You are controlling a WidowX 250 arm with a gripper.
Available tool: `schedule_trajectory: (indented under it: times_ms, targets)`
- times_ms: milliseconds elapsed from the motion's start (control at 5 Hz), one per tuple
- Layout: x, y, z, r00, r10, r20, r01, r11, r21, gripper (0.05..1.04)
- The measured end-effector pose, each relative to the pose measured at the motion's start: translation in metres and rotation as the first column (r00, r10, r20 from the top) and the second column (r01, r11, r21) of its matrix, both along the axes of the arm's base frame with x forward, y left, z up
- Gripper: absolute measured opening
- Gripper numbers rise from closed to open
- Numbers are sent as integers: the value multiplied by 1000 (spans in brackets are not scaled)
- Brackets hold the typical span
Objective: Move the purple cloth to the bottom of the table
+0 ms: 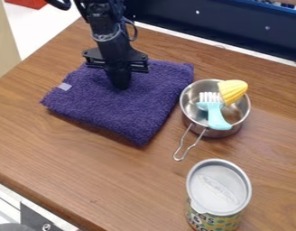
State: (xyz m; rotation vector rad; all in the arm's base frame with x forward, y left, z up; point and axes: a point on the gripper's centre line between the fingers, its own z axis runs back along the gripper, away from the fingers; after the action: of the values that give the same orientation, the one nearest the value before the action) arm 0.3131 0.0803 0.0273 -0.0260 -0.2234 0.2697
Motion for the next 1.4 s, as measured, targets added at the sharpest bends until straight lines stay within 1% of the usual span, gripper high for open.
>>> schedule_trajectory:
  times_ms: [400,800,1000,1200,1400]
  targets:
    - [-34,-3,-3,1000,16,-6,-16,1000,-3,52]
    - [-63,0,-3,999,-14,-30,14,1000,1,52]
    - [-80,5,-2,998,-24,-57,24,1000,-3,52]
    - [-98,7,-1,997,-58,-59,57,998,-16,52]
    - [-109,7,-1,995,-75,-72,73,997,-22,52]
